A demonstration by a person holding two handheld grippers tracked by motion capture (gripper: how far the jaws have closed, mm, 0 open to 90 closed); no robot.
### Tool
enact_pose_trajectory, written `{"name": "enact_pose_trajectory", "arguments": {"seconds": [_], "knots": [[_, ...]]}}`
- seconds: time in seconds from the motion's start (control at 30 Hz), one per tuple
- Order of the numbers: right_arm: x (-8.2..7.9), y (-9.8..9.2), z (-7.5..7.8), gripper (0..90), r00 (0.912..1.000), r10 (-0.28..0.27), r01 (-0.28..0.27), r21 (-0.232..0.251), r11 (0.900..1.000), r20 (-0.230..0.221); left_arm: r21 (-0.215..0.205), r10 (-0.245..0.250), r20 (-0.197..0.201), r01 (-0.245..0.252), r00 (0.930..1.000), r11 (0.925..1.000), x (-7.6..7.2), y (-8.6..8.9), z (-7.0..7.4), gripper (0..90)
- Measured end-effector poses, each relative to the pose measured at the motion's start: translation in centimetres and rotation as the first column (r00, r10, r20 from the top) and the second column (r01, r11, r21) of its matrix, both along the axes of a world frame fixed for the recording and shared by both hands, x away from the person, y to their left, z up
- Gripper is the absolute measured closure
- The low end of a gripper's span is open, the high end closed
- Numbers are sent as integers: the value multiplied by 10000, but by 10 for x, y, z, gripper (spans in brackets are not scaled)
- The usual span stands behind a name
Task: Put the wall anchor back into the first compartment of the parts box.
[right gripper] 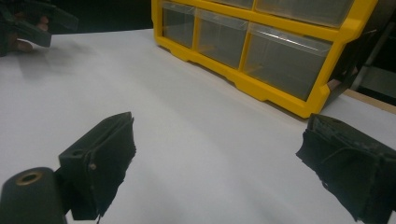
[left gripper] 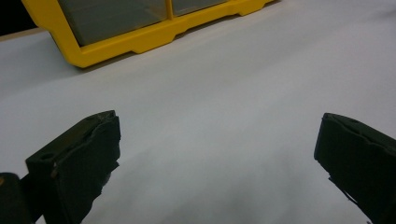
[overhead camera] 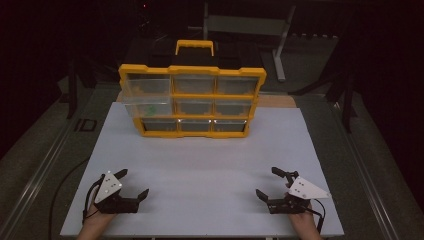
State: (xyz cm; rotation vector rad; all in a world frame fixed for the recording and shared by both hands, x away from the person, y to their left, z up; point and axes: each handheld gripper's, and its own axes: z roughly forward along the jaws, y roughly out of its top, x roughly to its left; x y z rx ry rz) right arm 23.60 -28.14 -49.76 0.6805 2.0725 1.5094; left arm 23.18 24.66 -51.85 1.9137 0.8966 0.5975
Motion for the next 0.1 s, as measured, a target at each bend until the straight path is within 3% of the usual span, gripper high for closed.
{"name": "enact_pose_trajectory", "arguments": {"seconds": [0.1], "knots": [[0,1,0,94,10000,27,-27,-6,10000,-22,11,-19,28,19,10000,10000,0,0,0,0]]}}
